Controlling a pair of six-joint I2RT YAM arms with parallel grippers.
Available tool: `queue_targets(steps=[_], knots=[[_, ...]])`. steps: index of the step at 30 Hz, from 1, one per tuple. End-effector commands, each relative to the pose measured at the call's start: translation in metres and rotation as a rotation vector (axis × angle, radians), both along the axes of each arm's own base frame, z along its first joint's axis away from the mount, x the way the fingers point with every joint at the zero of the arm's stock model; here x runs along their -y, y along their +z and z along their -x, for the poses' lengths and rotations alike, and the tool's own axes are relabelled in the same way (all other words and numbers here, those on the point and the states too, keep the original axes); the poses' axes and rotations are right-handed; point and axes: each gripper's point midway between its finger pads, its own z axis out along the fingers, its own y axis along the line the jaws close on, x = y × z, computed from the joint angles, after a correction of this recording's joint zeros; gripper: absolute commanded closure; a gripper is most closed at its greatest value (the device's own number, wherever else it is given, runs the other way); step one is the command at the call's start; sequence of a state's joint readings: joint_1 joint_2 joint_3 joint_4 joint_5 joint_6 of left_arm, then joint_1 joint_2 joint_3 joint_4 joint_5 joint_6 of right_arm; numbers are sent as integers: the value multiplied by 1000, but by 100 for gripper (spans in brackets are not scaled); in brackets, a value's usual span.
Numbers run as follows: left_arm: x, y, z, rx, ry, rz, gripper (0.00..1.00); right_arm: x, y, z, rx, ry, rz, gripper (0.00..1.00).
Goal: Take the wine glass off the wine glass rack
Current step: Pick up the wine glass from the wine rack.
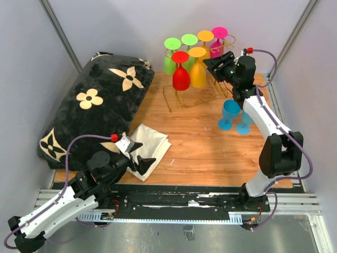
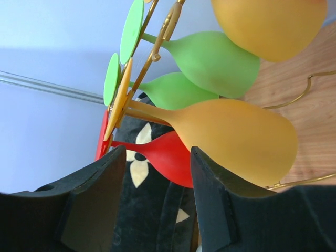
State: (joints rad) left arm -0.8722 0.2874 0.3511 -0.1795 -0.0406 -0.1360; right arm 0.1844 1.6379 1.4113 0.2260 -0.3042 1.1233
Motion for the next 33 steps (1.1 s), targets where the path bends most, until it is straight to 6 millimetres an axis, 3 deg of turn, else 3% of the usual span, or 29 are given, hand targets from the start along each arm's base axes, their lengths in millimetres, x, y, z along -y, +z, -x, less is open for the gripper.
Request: queue_targets(steps=[1, 18, 33], knots=[[-1, 8, 0, 23, 2, 14, 0, -4, 41, 4, 89, -17, -64, 46], [0, 5, -1, 19, 2, -1, 0, -6, 57, -6, 112, -23, -76, 46], [-1, 4, -2, 15, 8, -6, 0, -13, 45, -25, 47, -16, 29, 52]])
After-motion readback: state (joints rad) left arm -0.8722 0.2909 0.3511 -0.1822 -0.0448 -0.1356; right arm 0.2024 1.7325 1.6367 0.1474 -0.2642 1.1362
